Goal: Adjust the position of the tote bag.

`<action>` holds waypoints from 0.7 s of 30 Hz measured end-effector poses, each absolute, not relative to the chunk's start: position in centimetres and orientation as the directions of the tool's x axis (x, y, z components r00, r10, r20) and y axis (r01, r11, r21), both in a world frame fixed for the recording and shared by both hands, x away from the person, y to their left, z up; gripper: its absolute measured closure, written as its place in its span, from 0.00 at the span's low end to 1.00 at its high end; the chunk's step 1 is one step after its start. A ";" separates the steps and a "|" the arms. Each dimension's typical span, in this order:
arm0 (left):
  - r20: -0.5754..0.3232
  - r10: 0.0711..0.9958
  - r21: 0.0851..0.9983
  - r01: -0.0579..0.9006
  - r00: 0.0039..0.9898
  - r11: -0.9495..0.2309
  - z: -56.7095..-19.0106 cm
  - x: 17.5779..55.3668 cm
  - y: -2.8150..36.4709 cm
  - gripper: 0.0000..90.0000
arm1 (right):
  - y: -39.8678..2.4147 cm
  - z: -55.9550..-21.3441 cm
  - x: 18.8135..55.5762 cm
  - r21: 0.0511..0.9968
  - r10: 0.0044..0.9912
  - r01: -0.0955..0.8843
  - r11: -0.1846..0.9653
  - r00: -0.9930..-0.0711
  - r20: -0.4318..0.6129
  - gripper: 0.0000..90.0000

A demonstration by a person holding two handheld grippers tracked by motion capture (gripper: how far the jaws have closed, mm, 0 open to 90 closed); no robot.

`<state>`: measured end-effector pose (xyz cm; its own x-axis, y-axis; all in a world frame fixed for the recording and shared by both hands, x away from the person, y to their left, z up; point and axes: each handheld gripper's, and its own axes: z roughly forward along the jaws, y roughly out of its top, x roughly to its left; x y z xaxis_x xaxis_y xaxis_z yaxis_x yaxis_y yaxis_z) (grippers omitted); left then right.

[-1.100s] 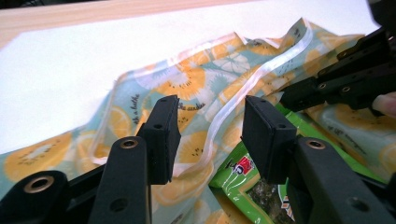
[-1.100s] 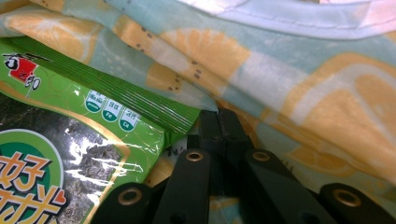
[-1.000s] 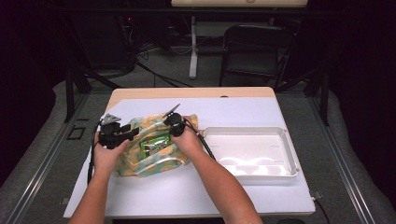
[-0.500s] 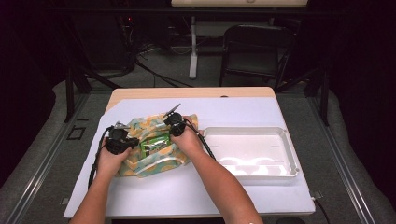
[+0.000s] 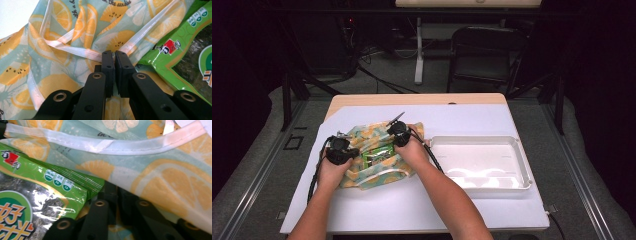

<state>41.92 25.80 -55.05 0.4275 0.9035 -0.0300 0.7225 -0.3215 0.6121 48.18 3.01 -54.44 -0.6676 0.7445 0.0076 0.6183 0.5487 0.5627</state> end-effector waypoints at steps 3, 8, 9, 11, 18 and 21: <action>-0.021 0.906 0.612 0.722 0.424 -0.324 -55.0 41.9 25.7 0.95 | 2.8 -54.0 47.9 0.567 0.739 0.616 0.547 -0.674 0.019 0.91; -0.002 0.904 0.609 0.718 0.427 -0.338 -55.0 41.8 25.5 0.95 | 2.4 -52.3 46.8 0.626 0.730 0.589 0.512 -0.682 0.045 0.83; 0.004 0.906 0.612 0.716 0.423 -0.337 -55.1 41.8 25.4 0.95 | 2.3 -51.9 46.5 0.631 0.724 0.584 0.511 -0.688 0.051 0.83; 0.004 0.906 0.612 0.716 0.423 -0.337 -55.1 41.8 25.4 0.95 | 2.1 -50.9 45.9 0.638 0.708 0.566 0.523 -0.705 0.045 0.82; 0.000 0.908 0.616 0.715 0.419 -0.331 -55.1 41.8 25.5 0.94 | 1.4 -48.2 44.2 0.694 0.680 0.498 0.520 -0.733 0.017 0.79; -0.007 0.906 0.614 0.717 0.422 -0.330 -55.1 41.8 25.5 0.94 | 0.7 -47.6 44.2 0.709 0.702 0.479 0.517 -0.711 -0.031 0.75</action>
<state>41.83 25.49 -55.07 0.4222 0.9065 -0.0066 0.7175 -0.3297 0.6136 44.19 0.75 -47.56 -0.7114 0.7021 -0.0307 0.4793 0.5167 0.7094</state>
